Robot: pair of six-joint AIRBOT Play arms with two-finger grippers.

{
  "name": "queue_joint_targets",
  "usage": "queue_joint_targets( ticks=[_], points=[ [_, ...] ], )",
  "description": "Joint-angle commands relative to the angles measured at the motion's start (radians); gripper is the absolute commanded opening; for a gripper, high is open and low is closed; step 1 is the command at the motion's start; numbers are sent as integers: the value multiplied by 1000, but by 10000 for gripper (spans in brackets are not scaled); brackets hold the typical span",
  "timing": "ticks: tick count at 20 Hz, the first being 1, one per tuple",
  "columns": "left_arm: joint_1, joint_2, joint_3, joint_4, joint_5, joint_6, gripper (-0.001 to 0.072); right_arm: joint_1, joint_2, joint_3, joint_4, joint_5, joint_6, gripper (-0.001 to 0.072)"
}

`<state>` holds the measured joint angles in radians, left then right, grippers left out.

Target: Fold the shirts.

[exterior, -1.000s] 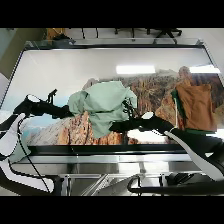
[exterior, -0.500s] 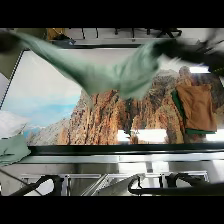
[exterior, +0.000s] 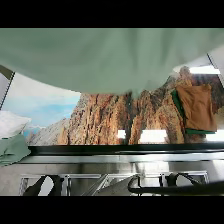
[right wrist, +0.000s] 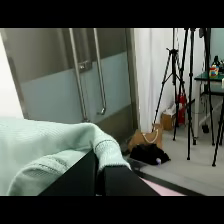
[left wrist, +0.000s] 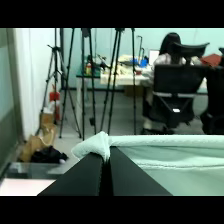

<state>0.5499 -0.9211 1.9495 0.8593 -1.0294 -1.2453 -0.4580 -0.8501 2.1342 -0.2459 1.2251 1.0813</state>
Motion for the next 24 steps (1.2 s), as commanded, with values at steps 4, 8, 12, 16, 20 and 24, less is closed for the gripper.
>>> queue_joint_targets(
  ticks=[4,8,12,16,20,24],
  points=[
    [-344,-208,-113,127,-135,51,6,51,-42,-450,10,137,-76,18],
    [-483,-484,-306,224,-16,51,6,209,-146,-879,-151,-122,-166,19],
    [-522,-795,-332,221,114,51,7,295,-447,-996,-131,-333,-274,20],
    [-523,-990,-161,217,58,15,16,294,-658,-896,56,-337,-428,53],
    [-499,-1018,31,216,-133,-55,703,240,-639,-780,-49,-237,-413,277],
    [-405,-922,67,223,-357,-133,702,86,-510,-747,-278,-69,-244,386]
  ],
)
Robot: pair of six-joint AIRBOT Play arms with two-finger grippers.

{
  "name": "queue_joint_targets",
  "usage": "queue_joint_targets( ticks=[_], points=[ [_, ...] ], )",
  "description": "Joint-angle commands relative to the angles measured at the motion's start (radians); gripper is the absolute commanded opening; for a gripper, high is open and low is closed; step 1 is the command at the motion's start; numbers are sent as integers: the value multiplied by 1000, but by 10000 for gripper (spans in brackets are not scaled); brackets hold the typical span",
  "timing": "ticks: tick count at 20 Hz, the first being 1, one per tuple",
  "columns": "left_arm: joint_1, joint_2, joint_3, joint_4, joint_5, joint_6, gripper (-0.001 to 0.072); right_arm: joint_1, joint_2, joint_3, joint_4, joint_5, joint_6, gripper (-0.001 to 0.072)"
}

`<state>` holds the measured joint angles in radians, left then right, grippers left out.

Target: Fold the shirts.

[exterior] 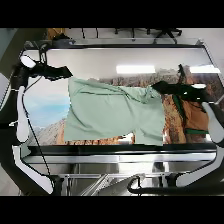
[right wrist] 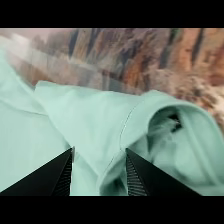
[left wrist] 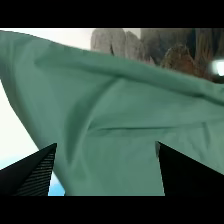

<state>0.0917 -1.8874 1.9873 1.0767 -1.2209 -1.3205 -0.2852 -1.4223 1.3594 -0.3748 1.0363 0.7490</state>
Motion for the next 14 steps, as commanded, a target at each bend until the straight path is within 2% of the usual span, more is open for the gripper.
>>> queue_joint_targets(
  ticks=[1,3,6,7,8,9,14],
  points=[
    [79,86,-26,6,-202,-58,701,-119,90,27,-195,172,105,385],
    [133,178,-201,6,-275,-56,701,-172,130,23,-261,272,116,383],
    [192,314,-550,5,-291,-18,701,-216,159,-31,-280,317,115,382],
    [206,354,-666,5,-288,5,655,-224,162,-48,-281,325,112,382],
    [221,394,-780,5,-277,40,545,-230,163,-64,-281,331,112,382],
    [235,428,-880,5,-253,61,488,-237,163,-72,-281,335,112,382],
    [263,499,-1163,-2,-125,116,481,-236,163,-76,-277,335,112,382]
  ],
)
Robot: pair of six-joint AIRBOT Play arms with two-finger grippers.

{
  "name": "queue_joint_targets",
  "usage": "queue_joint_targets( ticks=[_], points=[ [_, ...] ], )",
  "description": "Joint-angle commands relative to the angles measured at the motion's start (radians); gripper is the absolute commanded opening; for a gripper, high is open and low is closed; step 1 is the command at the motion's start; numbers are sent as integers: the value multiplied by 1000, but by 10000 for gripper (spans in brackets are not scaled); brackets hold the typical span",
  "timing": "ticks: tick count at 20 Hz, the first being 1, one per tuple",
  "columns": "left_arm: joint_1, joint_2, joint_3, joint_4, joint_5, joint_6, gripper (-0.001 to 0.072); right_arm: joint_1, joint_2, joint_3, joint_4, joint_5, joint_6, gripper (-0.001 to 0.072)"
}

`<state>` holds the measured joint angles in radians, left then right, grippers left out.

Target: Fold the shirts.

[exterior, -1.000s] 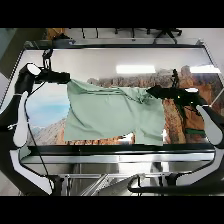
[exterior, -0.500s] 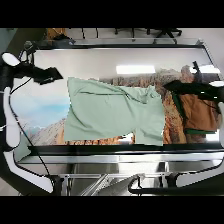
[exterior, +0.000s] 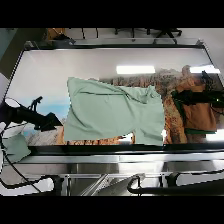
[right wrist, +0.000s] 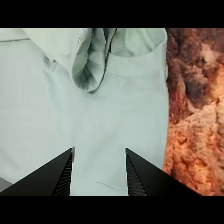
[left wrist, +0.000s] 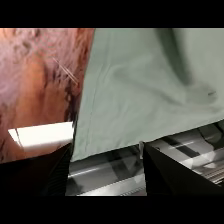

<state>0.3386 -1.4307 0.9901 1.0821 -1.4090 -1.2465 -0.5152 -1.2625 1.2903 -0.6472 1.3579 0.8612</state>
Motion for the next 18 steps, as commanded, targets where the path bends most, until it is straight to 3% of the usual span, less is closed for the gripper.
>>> queue_joint_targets(
  ticks=[1,4,9,10,11,12,18],
  points=[
    [10,42,-200,-11,90,46,481,-6,3,-7,-5,13,0,382],
    [-26,41,-257,-11,192,54,481,-6,3,-7,-5,22,0,382],
    [-122,40,-262,-51,254,72,479,-6,0,-7,-72,28,1,384],
    [-139,40,-262,-68,273,79,363,-6,-1,-7,-108,28,5,384],
    [-152,40,-259,-69,293,80,44,-6,-3,-7,-139,29,10,385],
    [-160,40,-249,-64,304,83,11,-6,-8,-7,-167,31,20,386],
    [-143,40,-143,-28,251,70,10,2,-88,-32,-190,39,43,388]
  ],
)
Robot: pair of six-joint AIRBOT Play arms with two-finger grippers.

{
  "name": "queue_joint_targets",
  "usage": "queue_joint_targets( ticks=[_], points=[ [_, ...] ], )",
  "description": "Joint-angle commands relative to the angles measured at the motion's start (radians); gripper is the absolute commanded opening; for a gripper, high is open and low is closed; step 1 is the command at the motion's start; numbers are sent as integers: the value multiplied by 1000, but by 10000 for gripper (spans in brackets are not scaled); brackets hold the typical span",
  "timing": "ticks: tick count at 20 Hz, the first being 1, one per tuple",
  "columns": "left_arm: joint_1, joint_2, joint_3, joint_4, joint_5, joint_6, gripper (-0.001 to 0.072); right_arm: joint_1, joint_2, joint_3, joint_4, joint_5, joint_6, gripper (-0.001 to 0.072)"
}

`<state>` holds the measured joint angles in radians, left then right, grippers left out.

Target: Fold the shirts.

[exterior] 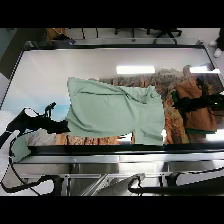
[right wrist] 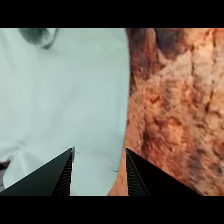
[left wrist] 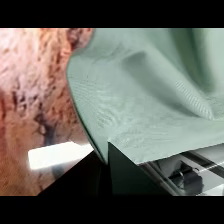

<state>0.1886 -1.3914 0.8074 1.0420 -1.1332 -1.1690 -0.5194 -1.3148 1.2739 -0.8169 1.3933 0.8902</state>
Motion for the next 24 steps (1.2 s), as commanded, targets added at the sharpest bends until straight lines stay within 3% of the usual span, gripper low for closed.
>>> queue_joint_targets(
  ticks=[1,10,11,13,14,20,24],
  points=[
    [18,1,47,12,-26,-10,10,11,-50,-32,-21,3,16,387],
    [66,1,49,10,-16,-10,10,122,-143,-156,-8,-14,0,376],
    [66,2,49,2,-13,-10,10,150,-141,-155,9,-1,-9,306],
    [66,2,81,-29,-32,-10,9,191,-123,-153,103,9,-31,62],
    [66,14,120,-57,-57,-9,9,200,-105,-135,150,11,-42,20],
    [68,283,619,-175,-130,-10,9,180,200,309,539,69,-41,19],
    [122,448,1032,-259,41,-92,9,151,402,685,589,-80,5,19]
  ],
)
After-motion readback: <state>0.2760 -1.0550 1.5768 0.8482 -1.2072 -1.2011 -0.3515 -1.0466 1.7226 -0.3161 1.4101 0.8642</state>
